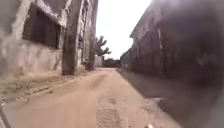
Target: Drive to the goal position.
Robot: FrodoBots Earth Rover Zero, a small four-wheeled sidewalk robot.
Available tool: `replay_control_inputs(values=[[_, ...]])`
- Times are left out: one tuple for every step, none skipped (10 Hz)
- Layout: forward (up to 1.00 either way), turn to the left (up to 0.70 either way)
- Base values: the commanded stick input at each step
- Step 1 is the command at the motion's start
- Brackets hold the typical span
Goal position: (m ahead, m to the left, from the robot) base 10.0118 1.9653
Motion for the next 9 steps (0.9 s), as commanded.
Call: replay_control_inputs(values=[[0.60, 0.00], [0.60, 0.00], [0.60, 0.00], [0.60, 0.00], [0.60, 0.00], [0.60, 0.00], [0.60, 0.00], [0.60, 0.00], [0.60, 0.00]])
